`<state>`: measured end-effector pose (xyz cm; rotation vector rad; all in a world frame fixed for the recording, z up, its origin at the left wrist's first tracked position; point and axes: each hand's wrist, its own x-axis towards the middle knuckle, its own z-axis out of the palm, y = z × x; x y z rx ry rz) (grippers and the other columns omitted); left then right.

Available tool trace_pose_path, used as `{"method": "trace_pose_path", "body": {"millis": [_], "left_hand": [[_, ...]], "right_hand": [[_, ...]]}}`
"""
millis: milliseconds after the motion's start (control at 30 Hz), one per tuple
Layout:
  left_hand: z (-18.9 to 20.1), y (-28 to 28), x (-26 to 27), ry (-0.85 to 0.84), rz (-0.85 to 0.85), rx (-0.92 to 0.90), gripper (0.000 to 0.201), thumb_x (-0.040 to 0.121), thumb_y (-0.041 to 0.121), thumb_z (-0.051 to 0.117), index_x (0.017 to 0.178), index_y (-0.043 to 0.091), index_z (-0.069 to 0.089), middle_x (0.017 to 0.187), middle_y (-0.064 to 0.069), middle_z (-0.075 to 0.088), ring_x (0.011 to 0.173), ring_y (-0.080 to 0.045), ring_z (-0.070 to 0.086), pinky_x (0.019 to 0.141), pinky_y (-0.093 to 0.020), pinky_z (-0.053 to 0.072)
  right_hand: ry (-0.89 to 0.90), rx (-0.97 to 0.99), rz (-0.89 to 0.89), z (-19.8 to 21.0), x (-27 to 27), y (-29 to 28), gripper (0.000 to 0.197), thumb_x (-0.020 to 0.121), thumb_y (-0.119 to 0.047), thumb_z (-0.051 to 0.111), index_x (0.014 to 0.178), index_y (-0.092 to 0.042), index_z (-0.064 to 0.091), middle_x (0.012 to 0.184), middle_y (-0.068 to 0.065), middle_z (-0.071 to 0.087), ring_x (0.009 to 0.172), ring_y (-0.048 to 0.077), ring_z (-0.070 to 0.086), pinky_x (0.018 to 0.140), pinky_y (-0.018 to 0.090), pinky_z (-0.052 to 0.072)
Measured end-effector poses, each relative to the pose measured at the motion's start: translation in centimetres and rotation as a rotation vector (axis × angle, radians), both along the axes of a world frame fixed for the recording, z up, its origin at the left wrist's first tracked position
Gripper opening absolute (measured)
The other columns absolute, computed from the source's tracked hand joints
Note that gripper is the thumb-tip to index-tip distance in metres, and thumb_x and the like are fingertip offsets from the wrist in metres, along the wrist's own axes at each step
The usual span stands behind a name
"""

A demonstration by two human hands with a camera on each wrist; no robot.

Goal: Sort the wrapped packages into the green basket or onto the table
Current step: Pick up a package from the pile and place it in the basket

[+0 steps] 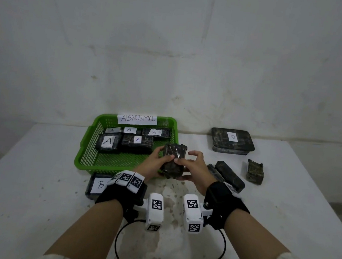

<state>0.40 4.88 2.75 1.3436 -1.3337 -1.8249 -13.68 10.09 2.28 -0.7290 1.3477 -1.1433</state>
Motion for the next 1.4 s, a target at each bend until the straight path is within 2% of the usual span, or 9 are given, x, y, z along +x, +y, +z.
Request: {"method": "trace_pose_path", "body": {"millis": [233,433,567,700,767,867,967,1233,1400], "left_hand": [[-0.4,-0.1,0.0,0.031,0.020,-0.032,0.054,0.091,0.023,0.057,0.137,0.021,0.030,0.125,-0.018,0.056,0.104,-0.035,0.060,0.084,-0.050,0.053],[-1.3,-0.6,0.3,-0.114,0.067,-0.319,0.036,0.088,0.016,0.061,0.111,0.028,0.037,0.113,-0.023,0.048,0.098,-0.034,0.056,0.062,-0.029,0.053],[-0.7,-0.9,0.9,0.007,0.090,-0.189,0.032,0.094,0.003,0.047,0.122,0.015,0.039,0.093,-0.011,0.053,0.080,-0.021,0.059,0.061,-0.033,0.056],[-1.0,-0.8,0.8,0.095,0.088,-0.055,0.036,0.094,-0.003,0.041,0.125,0.014,0.041,0.090,-0.014,0.063,0.076,-0.026,0.061,0.071,-0.042,0.052],[-0.9,-0.4,0.6,0.113,0.099,-0.011,0.034,0.096,0.001,0.039,0.126,0.015,0.043,0.097,-0.015,0.064,0.084,-0.031,0.062,0.079,-0.047,0.051],[-0.7,-0.1,0.2,0.110,0.076,-0.026,0.035,0.096,0.004,0.039,0.129,0.018,0.042,0.102,-0.012,0.064,0.096,-0.033,0.060,0.091,-0.053,0.046],[-0.6,0.0,0.2,0.026,0.039,-0.137,0.037,0.097,0.001,0.036,0.132,0.012,0.038,0.094,-0.010,0.063,0.083,-0.025,0.061,0.079,-0.041,0.050],[0.3,0.3,0.2,0.001,-0.006,-0.094,0.043,0.099,0.041,0.031,0.132,0.018,0.046,0.120,-0.009,0.055,0.105,-0.025,0.054,0.078,-0.034,0.049],[0.2,0.1,-0.4,0.045,0.037,-0.092,0.044,0.093,0.033,0.051,0.132,0.014,0.046,0.117,-0.009,0.061,0.092,-0.019,0.058,0.071,-0.029,0.050]], "right_hand": [[0.059,-0.024,0.053,-0.9,0.3,-0.1,0.076,0.077,-0.009,0.078,0.133,-0.023,0.029,0.108,0.017,0.060,0.092,0.024,0.063,0.078,0.035,0.053],[0.157,-0.093,-0.027,-1.0,0.0,-0.2,0.061,0.080,-0.017,0.076,0.129,-0.019,0.039,0.103,0.001,0.055,0.086,0.005,0.058,0.062,0.012,0.047],[0.054,-0.139,-0.085,-0.5,-0.4,0.1,0.027,0.100,-0.031,0.046,0.119,-0.019,0.061,0.108,0.000,0.064,0.099,0.011,0.057,0.074,0.020,0.043],[-0.013,-0.136,-0.113,-0.8,-0.7,-0.3,0.014,0.098,-0.013,0.051,0.093,-0.023,0.059,0.099,0.005,0.058,0.098,0.022,0.053,0.081,0.035,0.043],[-0.117,-0.100,-0.112,-0.5,-0.5,-0.3,0.008,0.095,-0.015,0.057,0.101,-0.018,0.051,0.105,0.009,0.056,0.094,0.024,0.057,0.075,0.039,0.051],[-0.276,0.025,0.011,-0.1,-0.2,-0.3,0.045,0.093,-0.043,0.056,0.126,-0.014,0.049,0.124,0.010,0.059,0.107,0.030,0.061,0.075,0.048,0.057],[-0.356,0.071,0.117,0.3,0.2,-0.3,0.052,0.096,-0.054,0.039,0.127,-0.016,0.057,0.118,0.012,0.066,0.105,0.029,0.065,0.072,0.040,0.057],[-0.252,-0.034,-0.002,0.2,0.6,-0.4,0.031,0.101,-0.033,0.043,0.117,-0.013,0.059,0.103,0.007,0.069,0.090,0.021,0.067,0.068,0.034,0.055],[-0.253,-0.043,0.035,-0.1,0.7,-0.4,0.029,0.099,-0.020,0.048,0.126,-0.012,0.056,0.113,0.010,0.067,0.105,0.026,0.062,0.093,0.042,0.052]]}}
